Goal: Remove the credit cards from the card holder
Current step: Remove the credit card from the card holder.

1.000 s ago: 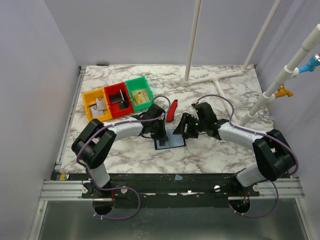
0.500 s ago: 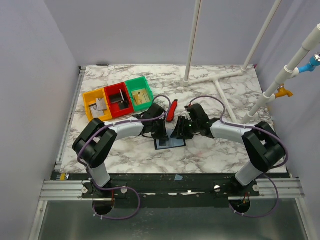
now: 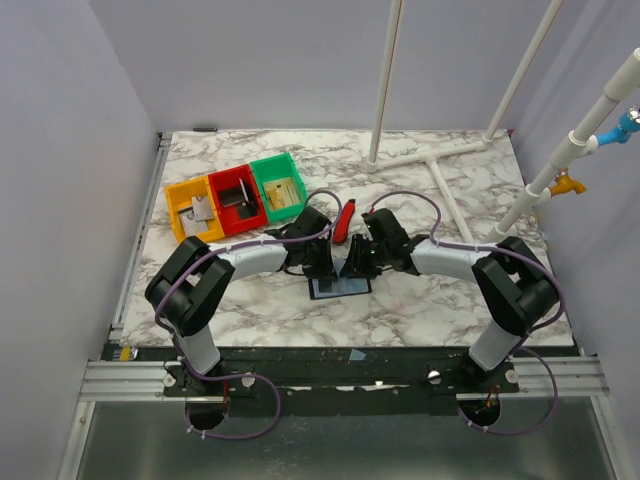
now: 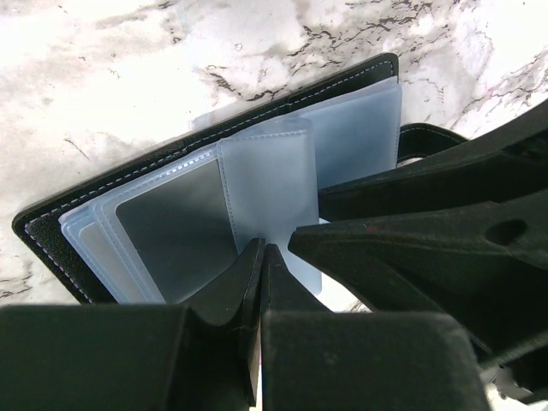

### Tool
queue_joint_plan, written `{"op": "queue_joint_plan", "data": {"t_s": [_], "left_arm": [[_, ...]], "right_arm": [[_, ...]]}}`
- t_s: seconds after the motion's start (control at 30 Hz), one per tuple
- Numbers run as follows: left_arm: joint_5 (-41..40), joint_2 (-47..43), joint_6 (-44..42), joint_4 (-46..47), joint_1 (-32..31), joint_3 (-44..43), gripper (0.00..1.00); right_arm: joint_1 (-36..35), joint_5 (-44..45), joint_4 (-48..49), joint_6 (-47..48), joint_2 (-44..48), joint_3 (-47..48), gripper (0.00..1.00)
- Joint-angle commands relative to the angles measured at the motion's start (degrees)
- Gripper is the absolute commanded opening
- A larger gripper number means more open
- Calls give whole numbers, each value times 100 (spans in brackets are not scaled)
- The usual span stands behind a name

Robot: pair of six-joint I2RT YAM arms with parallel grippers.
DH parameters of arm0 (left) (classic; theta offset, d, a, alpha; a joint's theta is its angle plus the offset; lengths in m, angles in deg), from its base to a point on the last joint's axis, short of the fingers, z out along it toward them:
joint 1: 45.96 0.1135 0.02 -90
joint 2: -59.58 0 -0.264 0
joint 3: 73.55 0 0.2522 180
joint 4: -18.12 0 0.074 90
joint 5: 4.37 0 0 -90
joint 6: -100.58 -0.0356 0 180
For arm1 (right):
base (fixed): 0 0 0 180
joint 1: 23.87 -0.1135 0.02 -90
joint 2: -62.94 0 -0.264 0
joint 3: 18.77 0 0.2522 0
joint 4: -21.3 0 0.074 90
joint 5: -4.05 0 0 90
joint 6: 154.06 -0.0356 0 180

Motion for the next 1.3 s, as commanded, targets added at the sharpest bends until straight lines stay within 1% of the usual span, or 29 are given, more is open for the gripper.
{"op": "queue_joint_plan", "data": {"t_s": [0.0, 0.3, 0.5, 0.6, 0.87, 1.27], "left_arm": [[35, 42, -30, 2, -28, -21, 0], [-207, -264, -176, -305, -24, -46, 0], [-403, -521, -277, -511, 51, 8, 0], [-441, -531, -307, -559, 107, 14, 0], [-425, -229, -329, -552, 138, -102, 0], [-320, 154, -347, -504, 139, -455, 0]], "right_arm": [[-73, 343, -99, 123, -178, 187, 30], [-76, 630, -315, 118, -326, 168, 15], [-74, 708, -328, 75, -373, 99, 7], [-74, 735, -342, 71, -357, 61, 7], [-67, 440, -154, 45, -423, -13, 5], [-65, 304, -42, 39, -447, -86, 5]]}}
